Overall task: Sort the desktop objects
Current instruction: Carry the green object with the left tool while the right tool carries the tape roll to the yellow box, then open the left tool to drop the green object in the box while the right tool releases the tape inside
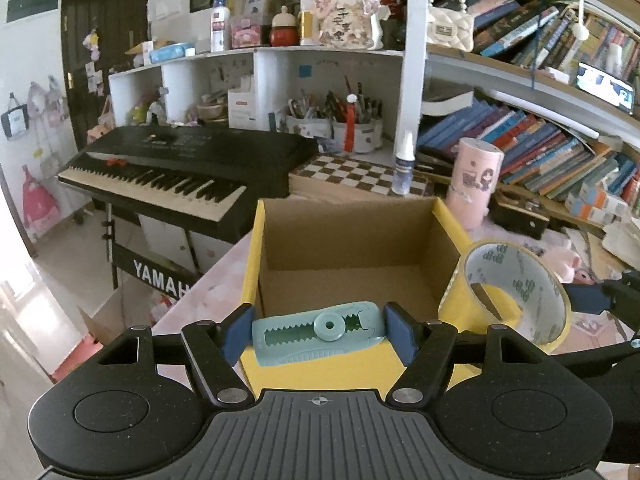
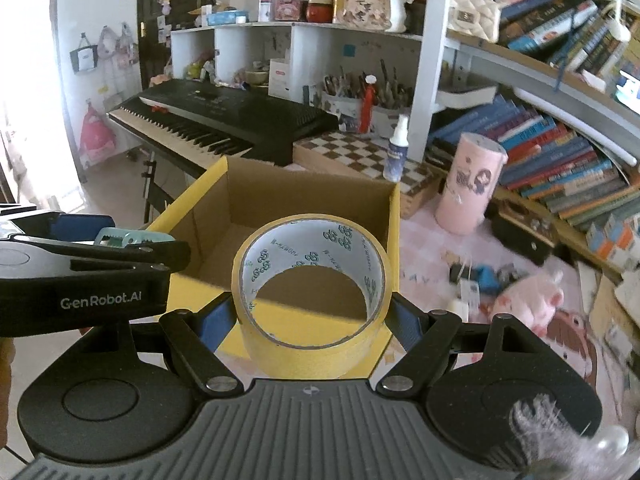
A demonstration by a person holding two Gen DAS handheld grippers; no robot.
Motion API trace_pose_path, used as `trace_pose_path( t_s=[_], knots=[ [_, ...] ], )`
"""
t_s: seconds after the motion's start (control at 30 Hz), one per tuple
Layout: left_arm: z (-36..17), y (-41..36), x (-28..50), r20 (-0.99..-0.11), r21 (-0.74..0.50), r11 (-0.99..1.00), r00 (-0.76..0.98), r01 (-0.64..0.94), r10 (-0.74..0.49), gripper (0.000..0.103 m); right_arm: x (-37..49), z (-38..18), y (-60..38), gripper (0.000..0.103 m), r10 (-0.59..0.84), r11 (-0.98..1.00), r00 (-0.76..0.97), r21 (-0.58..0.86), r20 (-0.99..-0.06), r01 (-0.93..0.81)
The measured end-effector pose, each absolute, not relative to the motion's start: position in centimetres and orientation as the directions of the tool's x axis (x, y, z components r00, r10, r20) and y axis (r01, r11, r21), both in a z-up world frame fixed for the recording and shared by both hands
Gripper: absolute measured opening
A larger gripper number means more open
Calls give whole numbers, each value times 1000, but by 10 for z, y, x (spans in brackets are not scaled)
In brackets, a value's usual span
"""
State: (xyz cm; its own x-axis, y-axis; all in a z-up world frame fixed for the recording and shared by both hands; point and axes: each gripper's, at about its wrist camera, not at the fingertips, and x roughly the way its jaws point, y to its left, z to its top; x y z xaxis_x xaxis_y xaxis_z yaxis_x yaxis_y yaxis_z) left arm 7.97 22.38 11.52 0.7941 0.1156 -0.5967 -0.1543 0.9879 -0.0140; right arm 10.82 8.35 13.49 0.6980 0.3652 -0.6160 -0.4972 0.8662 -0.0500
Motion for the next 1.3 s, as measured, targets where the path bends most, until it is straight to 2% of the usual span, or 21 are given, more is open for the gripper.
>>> trace_pose_path(
  t_s=[0.3, 0.5, 0.7, 1.13, 1.3],
  knots=[
    [107, 227, 120, -618, -2, 980, 771, -198, 154, 70, 160, 126, 95, 79, 373, 816, 682, -127, -629, -563],
    [90, 226, 142, -655, 38, 978, 733, -207, 181, 70, 187, 107, 108, 79, 364, 724, 661, -247, -656, -644],
    [74, 223, 159, -689, 75, 974, 695, -214, 206, 70, 205, 87, 118, 79, 369, 618, 613, -308, -699, -724],
    [61, 220, 176, -718, 106, 962, 650, -252, 249, 70, 238, 89, 118, 79, 464, 522, 475, -202, -748, -829],
    [54, 220, 184, -732, 122, 960, 631, -251, 258, 70, 248, 83, 121, 79, 436, 488, 470, -238, -767, -840]
  ],
)
